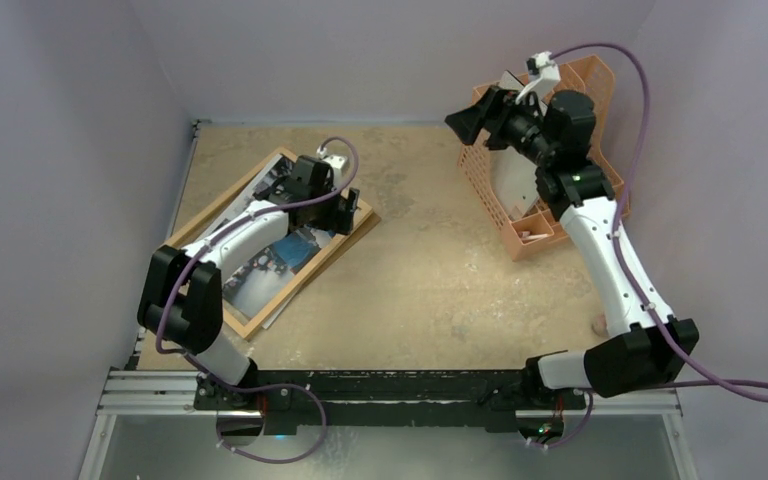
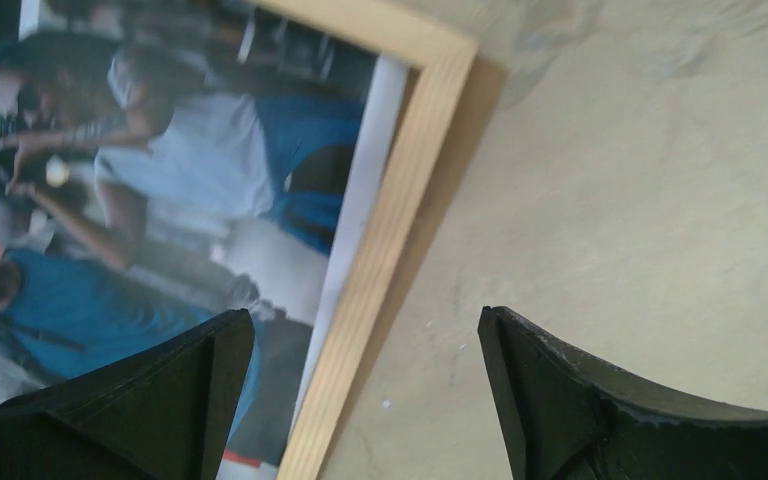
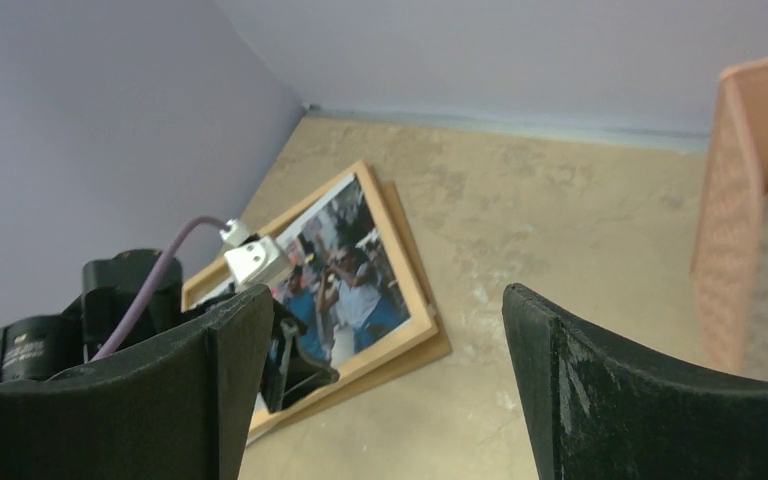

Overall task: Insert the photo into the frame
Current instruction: Pick up the photo frame from the center of the board.

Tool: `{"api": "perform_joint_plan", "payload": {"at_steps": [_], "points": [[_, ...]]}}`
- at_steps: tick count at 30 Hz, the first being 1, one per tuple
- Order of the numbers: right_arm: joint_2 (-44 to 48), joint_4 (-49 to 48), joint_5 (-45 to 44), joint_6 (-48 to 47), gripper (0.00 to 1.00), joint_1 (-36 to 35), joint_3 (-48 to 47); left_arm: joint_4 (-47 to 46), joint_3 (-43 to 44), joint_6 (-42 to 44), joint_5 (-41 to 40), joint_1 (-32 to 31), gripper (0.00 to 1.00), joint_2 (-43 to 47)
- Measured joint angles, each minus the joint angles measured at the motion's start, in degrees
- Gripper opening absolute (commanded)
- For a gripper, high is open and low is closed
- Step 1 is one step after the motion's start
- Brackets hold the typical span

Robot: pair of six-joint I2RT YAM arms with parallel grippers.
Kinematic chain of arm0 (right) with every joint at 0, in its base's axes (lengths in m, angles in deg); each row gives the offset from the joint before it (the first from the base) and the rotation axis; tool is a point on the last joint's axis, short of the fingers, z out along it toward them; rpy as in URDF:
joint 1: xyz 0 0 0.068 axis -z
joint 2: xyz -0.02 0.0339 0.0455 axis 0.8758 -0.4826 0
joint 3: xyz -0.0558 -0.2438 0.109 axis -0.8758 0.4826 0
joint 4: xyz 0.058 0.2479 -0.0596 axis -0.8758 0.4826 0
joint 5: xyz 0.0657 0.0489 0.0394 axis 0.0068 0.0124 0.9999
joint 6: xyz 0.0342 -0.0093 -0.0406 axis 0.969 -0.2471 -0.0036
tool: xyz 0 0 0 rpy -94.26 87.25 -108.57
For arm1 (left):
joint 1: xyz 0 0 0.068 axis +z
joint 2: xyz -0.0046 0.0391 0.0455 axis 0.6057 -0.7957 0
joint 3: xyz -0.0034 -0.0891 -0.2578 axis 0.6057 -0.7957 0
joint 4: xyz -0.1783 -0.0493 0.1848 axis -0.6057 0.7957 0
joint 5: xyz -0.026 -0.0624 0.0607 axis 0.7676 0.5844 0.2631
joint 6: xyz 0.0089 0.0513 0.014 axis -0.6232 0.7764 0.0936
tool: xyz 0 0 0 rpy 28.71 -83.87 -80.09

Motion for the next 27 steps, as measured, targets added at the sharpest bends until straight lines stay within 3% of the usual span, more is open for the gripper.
{"api": "perform_joint_plan", "payload": {"at_steps": [6, 9, 15, 20, 27], "points": [[0.33, -0.87, -0.83, 1.16, 0.81, -3.1, 5.7, 2.21, -5.44, -0.57, -4.22, 0.83, 0.84, -0.63], [0.7, -2.38, -0.83, 2.67, 0.78, -3.85, 9.07, 2.05, -8.76, -1.16, -4.28, 0.83, 0.73, -0.61], [1.4, -3.74, -0.85, 5.88, 0.69, -5.22, 13.99, 0.26, -14.1, -3.3, -4.59, 0.83, 0.65, -0.59], [1.44, -3.82, -1.27, 6.82, 0.67, -5.6, 14.14, -1.36, -14.71, -3.45, -4.63, 0.83, 0.54, -0.61], [3.98, -3.82, -2.95, 8.59, 0.66, -5.64, 16.02, -1.84, -13.84, -1.88, -3.96, 0.83, 0.49, -0.68]]}}
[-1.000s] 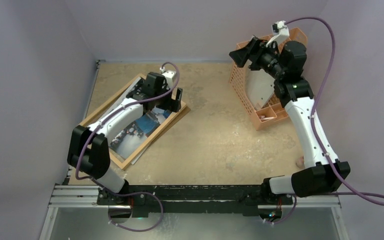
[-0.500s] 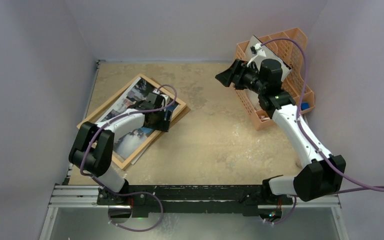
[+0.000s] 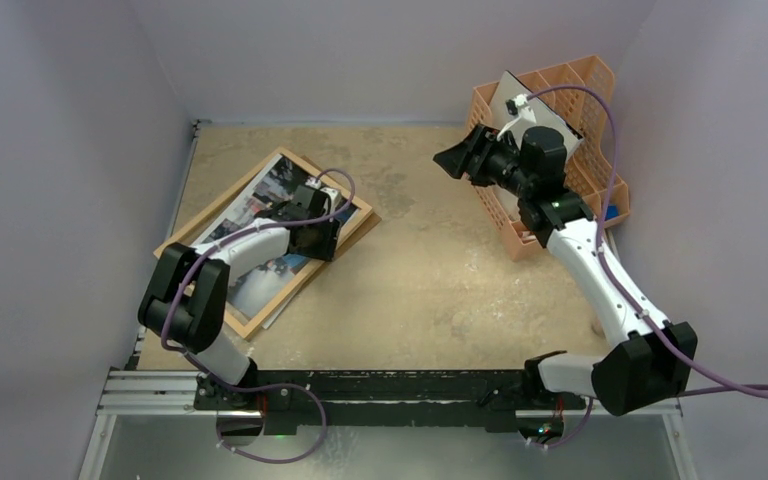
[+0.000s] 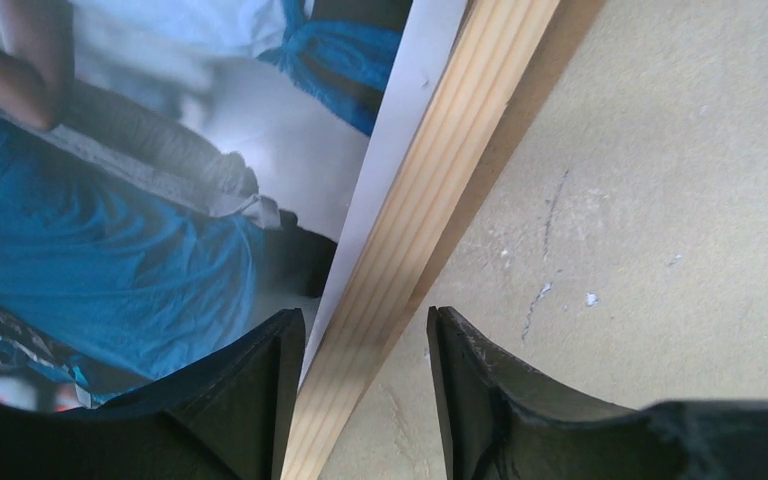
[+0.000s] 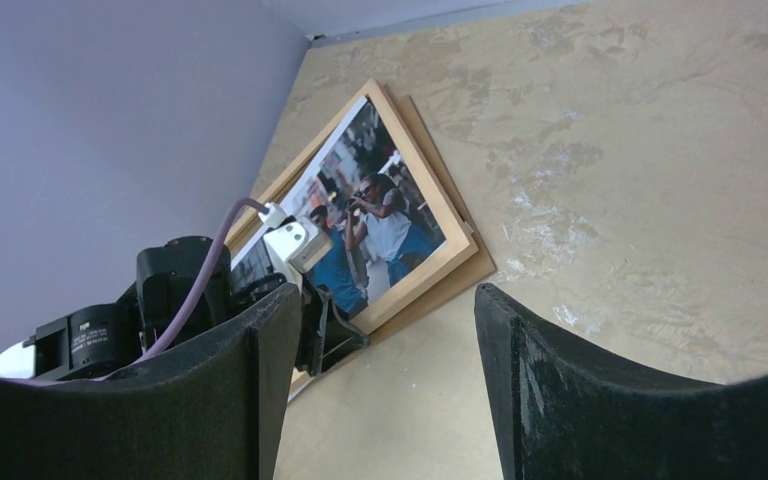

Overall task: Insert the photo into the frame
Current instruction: Pick up the photo frame from the center of the board.

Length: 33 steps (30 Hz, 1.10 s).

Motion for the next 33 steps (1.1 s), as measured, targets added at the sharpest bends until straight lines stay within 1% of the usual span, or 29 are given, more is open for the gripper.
{"api": "perform_joint_plan", "payload": {"at_steps": [3, 6, 8, 12, 16, 19, 23, 28, 30, 33], "points": [[1.27, 0.11, -0.96, 0.74, 0.66, 0.0, 0.83, -0.04, 1.42, 1.49, 1.22, 0.0, 0.43, -0.92], [1.81, 0.31, -1.46, 1.6, 0.66, 0.0, 1.36, -0.39, 2.69, 2.99, 2.32, 0.0, 0.43, -2.78], [1.81, 0.52, -2.08, 2.03, 0.65, 0.0, 1.57, -0.52, 3.08, 4.0, 2.71, 0.0, 0.39, -3.93], [1.92, 0.85, -2.58, 2.93, 0.65, 0.0, 2.43, -0.7, 3.21, 5.25, 2.89, 0.02, 0.26, -5.25], [1.99, 1.42, -2.97, 3.74, 0.63, 0.0, 3.17, -0.79, 3.63, 6.49, 3.39, -0.04, 0.08, -5.27], [2.01, 1.88, -3.41, 4.28, 0.62, 0.0, 3.39, -0.37, 4.11, 6.54, 3.28, -0.02, 0.0, -5.27], [2.03, 1.88, -3.5, 4.61, 0.61, 0.0, 3.39, 1.14, 6.25, 6.56, 1.97, -0.02, 0.0, -5.27], [2.03, 1.86, -3.48, 5.01, 0.63, 0.0, 3.39, 3.02, 10.99, 6.51, -0.68, 0.0, 0.0, -4.59], [2.14, 1.62, -3.39, 5.2, 0.66, -0.04, 3.69, 3.85, 12.98, 6.43, -1.6, 0.0, 0.0, -3.89], [2.97, 1.29, -3.06, 5.62, 0.76, -0.04, 4.98, 5.01, 16.09, 6.19, -3.34, 0.0, 0.0, -2.4]]}}
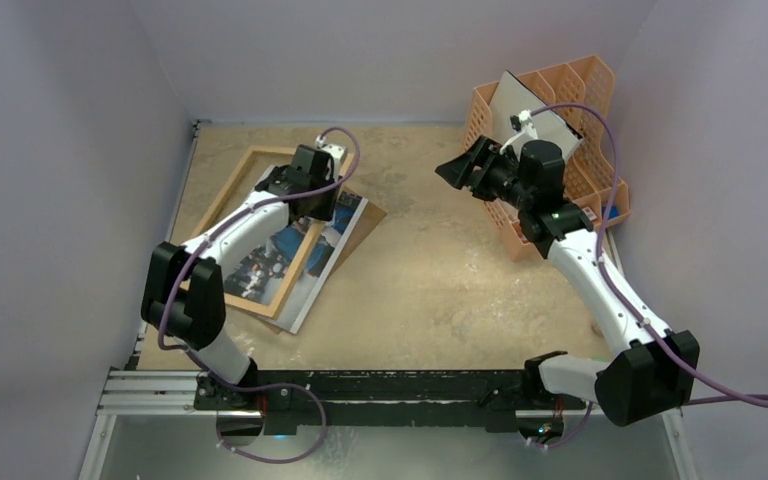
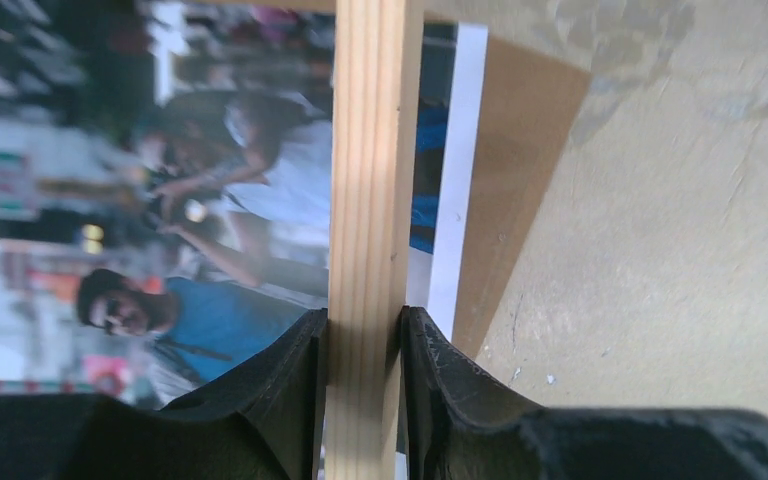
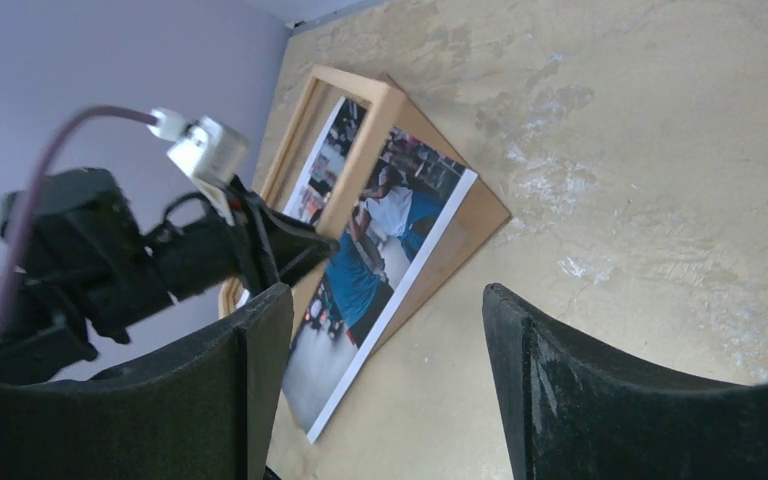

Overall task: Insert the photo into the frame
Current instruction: Pick up the photo frame from the center of the board, then turn over the photo frame at the center of the board.

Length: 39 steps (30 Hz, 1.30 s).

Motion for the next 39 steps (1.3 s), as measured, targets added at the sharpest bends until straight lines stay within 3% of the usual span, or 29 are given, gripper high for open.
{"api": "perform_joint_plan", "payload": {"at_steps": [7, 14, 21, 26, 31, 39], "points": [[1.25, -3.5, 4.46, 1.33, 0.92, -0.02, 1.42, 2.1, 5.77, -1.79, -7.85, 0.13, 0.0, 5.2], [1.29, -9.62, 8.46, 3.54, 0.95, -0.66, 3.87, 4.66, 14.95, -0.63, -16.06, 2.73, 0.0, 6.03], [1.29, -12.33, 9.9, 4.76, 0.97, -1.44, 4.31, 9.6, 26.97, 0.26, -17.53, 3.76, 0.0, 6.08], [1.27, -15.08, 11.15, 5.55, 0.99, -3.39, 4.92, 13.94, 33.29, -1.55, -11.45, 3.76, 0.0, 6.56], [1.11, -19.8, 12.81, 6.45, 0.99, -6.27, 4.94, 15.13, 35.87, -7.13, -0.09, 3.76, 0.0, 8.17], [-3.85, -31.19, 17.33, 10.58, 0.99, -12.66, 3.5, 7.72, 36.06, -22.29, 19.41, 3.74, 0.0, 10.29]]}}
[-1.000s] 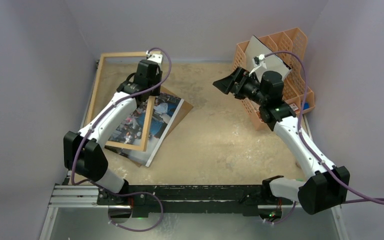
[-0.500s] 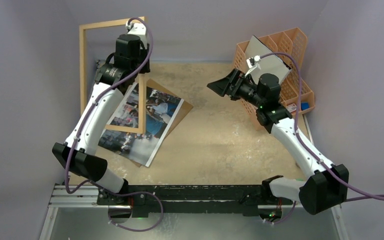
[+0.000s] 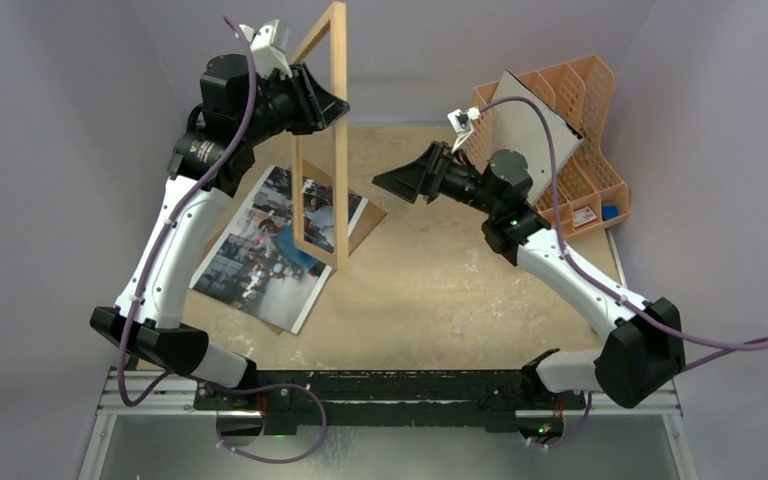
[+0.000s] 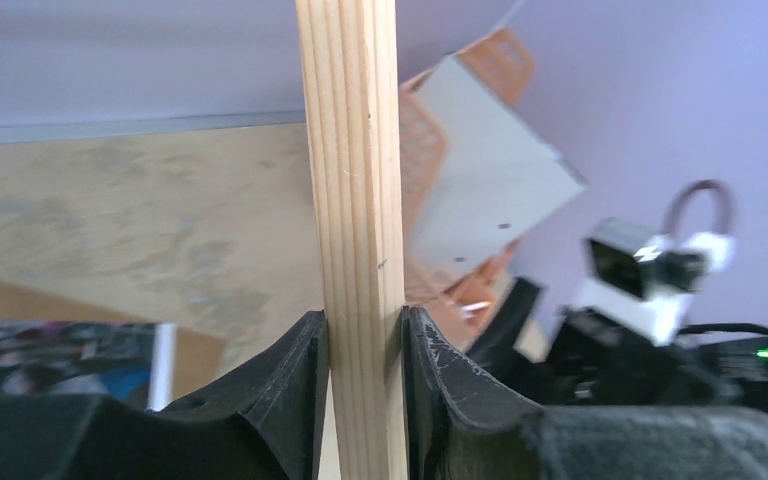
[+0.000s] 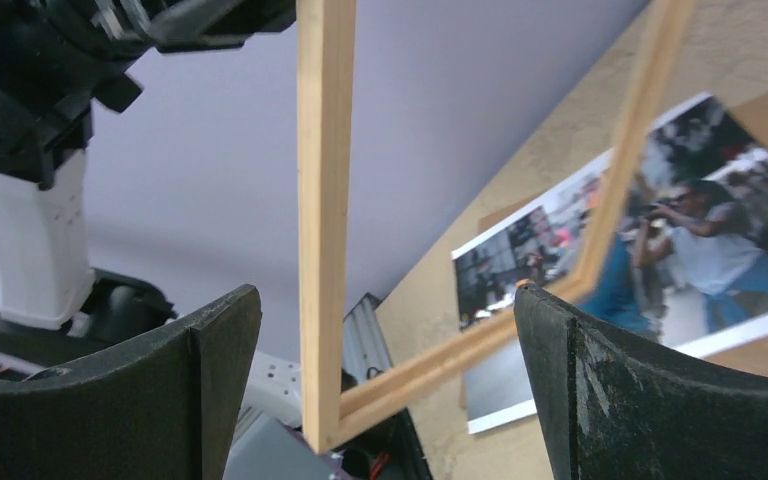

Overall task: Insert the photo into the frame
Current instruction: Turn over the photo frame at the center of the board.

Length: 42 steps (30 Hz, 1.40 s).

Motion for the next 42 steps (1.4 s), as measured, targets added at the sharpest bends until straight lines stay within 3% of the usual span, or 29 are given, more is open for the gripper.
{"api": "perform_joint_plan", "payload": {"at_steps": [8, 16, 23, 29, 32, 38, 42], "points": [[-3.8, -8.13, 3.19, 5.31, 0.99, -3.21, -1.77, -17.51, -4.55, -17.25, 13.18, -0.02, 0.0, 0.11], [-3.74, -16.65, 4.44, 11.21, 0.94, -3.37, -1.77, -29.88, -10.36, -28.15, 19.78, -0.02, 0.0, 0.09], [-4.85, -17.27, 4.0, 14.47, 0.81, -3.54, -1.92, -37.51, -13.22, -33.55, 22.23, -0.02, 0.0, 0.09], [-7.45, -16.7, 3.43, 16.02, 0.91, -4.26, -3.87, -40.48, -17.2, -34.91, 22.08, -0.02, 0.0, 0.17], [-7.63, -16.92, 2.75, 16.37, 0.9, -4.61, -4.26, -40.17, -18.69, -34.99, 21.46, -0.02, 0.0, 0.35], [-8.98, -16.83, 2.01, 17.05, 0.78, -5.31, -6.49, -40.09, -20.33, -35.04, 20.61, -0.02, 0.0, 0.83], [-10.88, -16.48, 0.96, 17.57, 0.59, -5.64, -7.89, -40.13, -21.35, -35.06, 19.87, -0.02, 0.0, 1.38]]}}
